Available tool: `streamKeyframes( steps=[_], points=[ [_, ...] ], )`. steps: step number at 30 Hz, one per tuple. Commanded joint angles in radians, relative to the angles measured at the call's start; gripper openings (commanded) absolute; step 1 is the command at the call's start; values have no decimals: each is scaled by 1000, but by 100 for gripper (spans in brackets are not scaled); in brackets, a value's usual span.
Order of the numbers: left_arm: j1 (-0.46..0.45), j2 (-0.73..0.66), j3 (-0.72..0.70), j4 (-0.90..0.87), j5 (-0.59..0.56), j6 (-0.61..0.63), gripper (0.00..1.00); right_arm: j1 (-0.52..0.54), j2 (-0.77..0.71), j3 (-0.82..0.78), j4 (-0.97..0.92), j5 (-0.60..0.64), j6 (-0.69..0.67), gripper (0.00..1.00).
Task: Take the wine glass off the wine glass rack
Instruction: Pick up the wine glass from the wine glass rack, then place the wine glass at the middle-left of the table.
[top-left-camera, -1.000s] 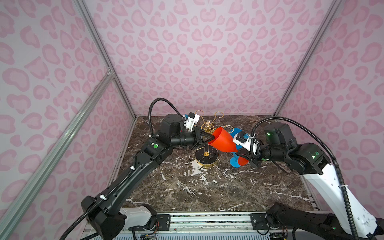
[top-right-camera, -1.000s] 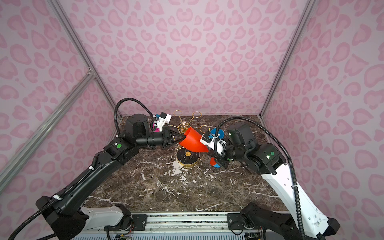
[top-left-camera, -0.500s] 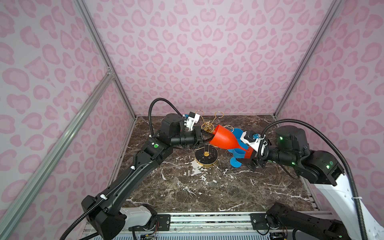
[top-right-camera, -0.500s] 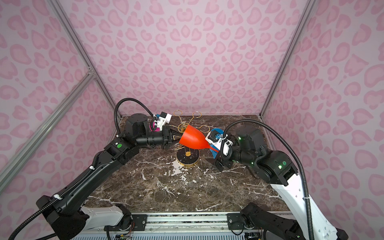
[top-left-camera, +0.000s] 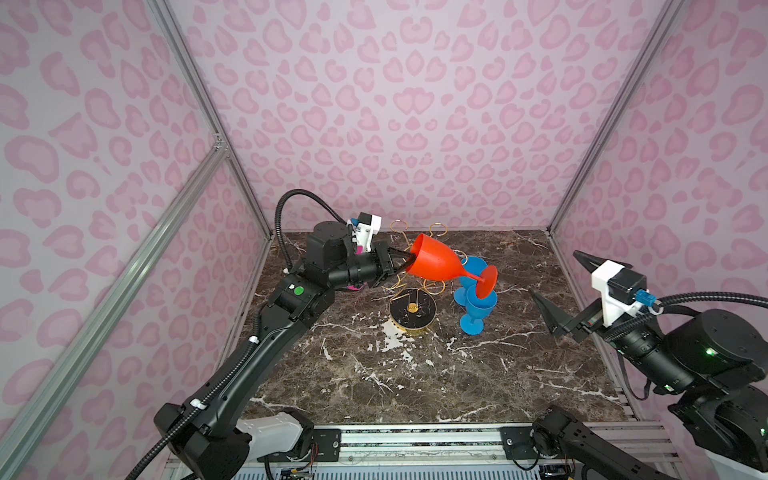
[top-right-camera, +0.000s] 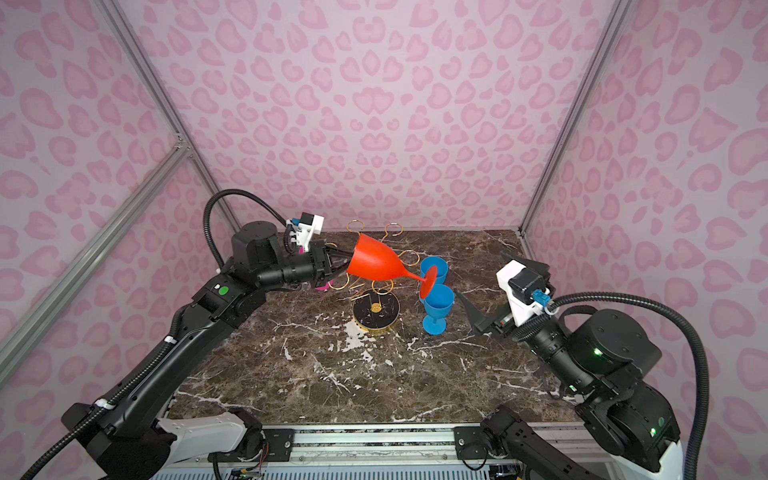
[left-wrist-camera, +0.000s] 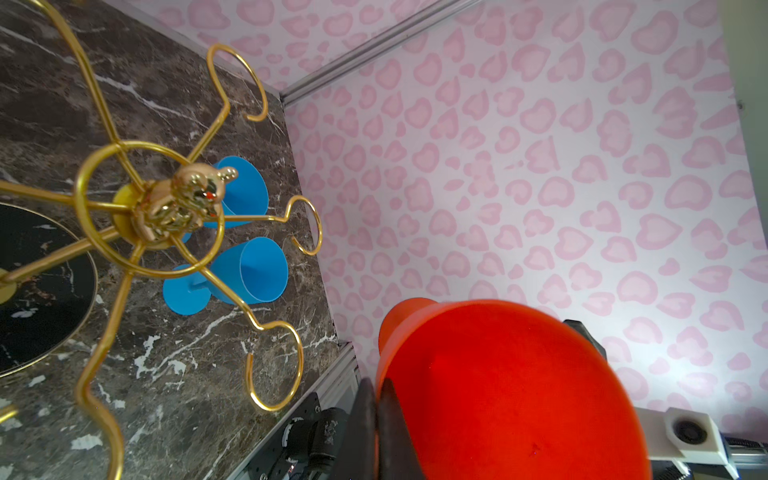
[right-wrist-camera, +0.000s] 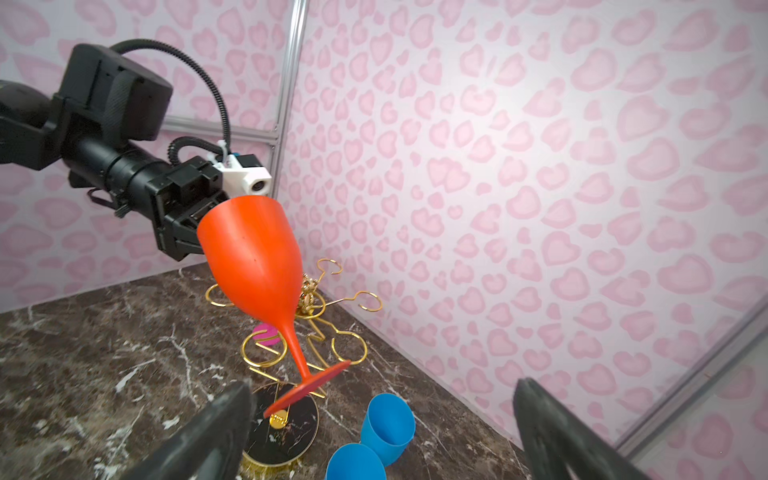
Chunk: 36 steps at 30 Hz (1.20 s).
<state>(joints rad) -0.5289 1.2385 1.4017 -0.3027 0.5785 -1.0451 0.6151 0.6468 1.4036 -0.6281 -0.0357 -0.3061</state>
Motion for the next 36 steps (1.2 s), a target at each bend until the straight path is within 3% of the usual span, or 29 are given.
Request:
streamKeyframes(
  steps=[1, 10, 21, 25, 36],
  points=[
    [52, -35, 31, 44, -82, 42, 3, 2, -32, -35, 51, 88, 34, 99],
    [234, -147, 58, 79, -325, 111, 3, 2, -64, -132, 35, 74, 97, 99],
    [328, -234, 83, -111, -738, 457, 3, 2, -12, -150, 1, 16, 115, 99],
    [361, -227, 69, -214, -788, 523, 3, 1, -7, -163, 8, 10, 118, 99],
    [393, -222, -115, -369, -767, 572, 3, 0, 15, -176, -3, 10, 120, 99]
  ],
)
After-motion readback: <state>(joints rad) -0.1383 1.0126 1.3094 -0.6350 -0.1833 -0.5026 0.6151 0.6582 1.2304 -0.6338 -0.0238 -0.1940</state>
